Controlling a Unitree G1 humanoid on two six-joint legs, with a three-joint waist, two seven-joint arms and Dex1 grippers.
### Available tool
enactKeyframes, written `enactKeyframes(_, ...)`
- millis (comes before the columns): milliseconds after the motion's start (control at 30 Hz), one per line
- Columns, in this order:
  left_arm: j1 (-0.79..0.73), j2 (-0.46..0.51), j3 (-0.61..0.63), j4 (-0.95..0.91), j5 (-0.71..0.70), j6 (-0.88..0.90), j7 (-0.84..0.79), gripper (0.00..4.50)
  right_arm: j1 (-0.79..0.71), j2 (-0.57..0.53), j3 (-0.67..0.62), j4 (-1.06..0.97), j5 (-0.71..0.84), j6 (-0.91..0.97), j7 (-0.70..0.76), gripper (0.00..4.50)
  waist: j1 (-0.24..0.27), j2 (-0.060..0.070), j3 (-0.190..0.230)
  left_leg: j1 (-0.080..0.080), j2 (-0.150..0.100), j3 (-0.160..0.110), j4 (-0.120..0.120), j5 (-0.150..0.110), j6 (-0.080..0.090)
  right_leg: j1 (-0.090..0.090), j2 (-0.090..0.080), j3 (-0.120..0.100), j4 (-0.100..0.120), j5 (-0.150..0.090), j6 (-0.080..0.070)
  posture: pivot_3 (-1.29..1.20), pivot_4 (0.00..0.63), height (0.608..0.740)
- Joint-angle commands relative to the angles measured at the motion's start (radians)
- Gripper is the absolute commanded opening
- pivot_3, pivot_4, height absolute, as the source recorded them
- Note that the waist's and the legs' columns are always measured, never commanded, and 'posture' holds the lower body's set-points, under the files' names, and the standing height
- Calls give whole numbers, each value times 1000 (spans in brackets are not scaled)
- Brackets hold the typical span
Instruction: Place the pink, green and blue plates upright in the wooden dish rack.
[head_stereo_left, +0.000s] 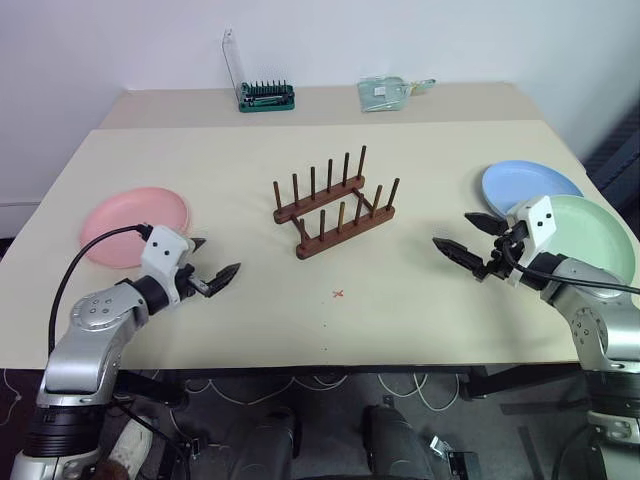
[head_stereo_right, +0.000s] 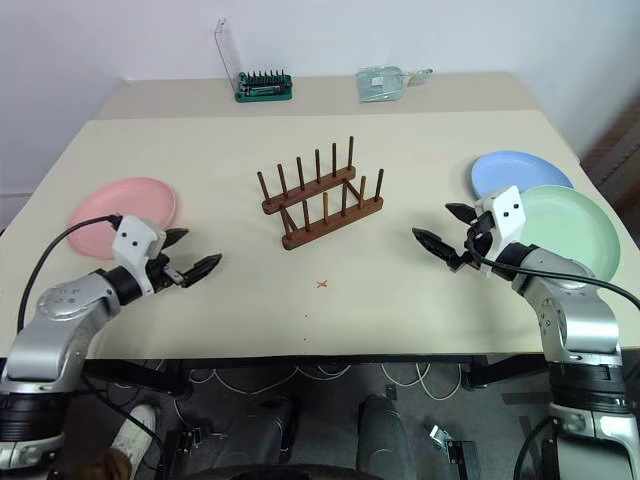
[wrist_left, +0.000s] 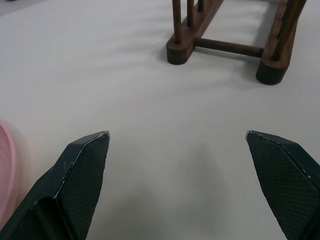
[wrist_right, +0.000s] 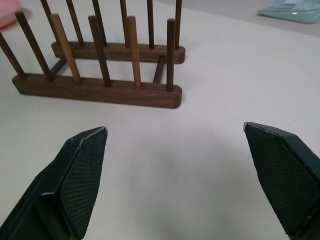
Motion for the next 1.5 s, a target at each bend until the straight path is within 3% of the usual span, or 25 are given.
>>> enactKeyframes(33,3,5,-17,-31,18,-9,3,4471,-20,-11,2,-3,-10,-21,6,4500,-1,0,0,0,0,0,0,0,0,0,0,0,0,0,0,0,150,740)
enactKeyframes(467,5,-7,-104,-48,39,-2,-26,4471,-21,15,66,-62,-27,-18,2,4500,2,0,0,0,0,0,0,0,0,0,0,0,0,0,0,0,150,740)
enactKeyframes(933,-242,-111,-319,339,148,-161,-166,4471,99,117,82,-293,-6,56,-133,4500,3,0,0,0,-1,0,1,0,0,0,0,0,0,0,0,0,150,740)
enactKeyframes(1067,-408,-226,-416,594,228,-264,-198,4471,132,141,102,-336,-12,65,-164,4500,30,1,-2,0,-2,-1,2,0,0,2,-1,-1,0,0,0,0,150,740)
enactKeyframes(1200,-459,-275,-441,686,265,-320,-227,4471,131,149,109,-356,-16,73,-187,4500,26,1,-2,0,-4,-1,3,0,1,4,-4,-1,-1,0,3,0,150,740)
enactKeyframes(1300,-494,-329,-441,756,278,-356,-211,3602,144,154,110,-382,-15,80,-205,4500,29,1,-3,0,-4,-1,3,-1,1,4,-4,-2,-1,0,3,0,150,740)
enactKeyframes(1467,-481,-339,-439,756,298,-385,-229,1098,169,153,107,-408,-14,85,-221,4500,26,1,-4,1,-4,-2,4,-1,1,5,-4,-2,-1,0,3,0,150,740)
enactKeyframes(1500,-479,-335,-442,755,304,-398,-236,761,171,151,106,-409,-13,86,-220,4500,25,2,-4,1,-4,-2,4,-1,1,5,-3,-2,-1,0,3,0,150,740)
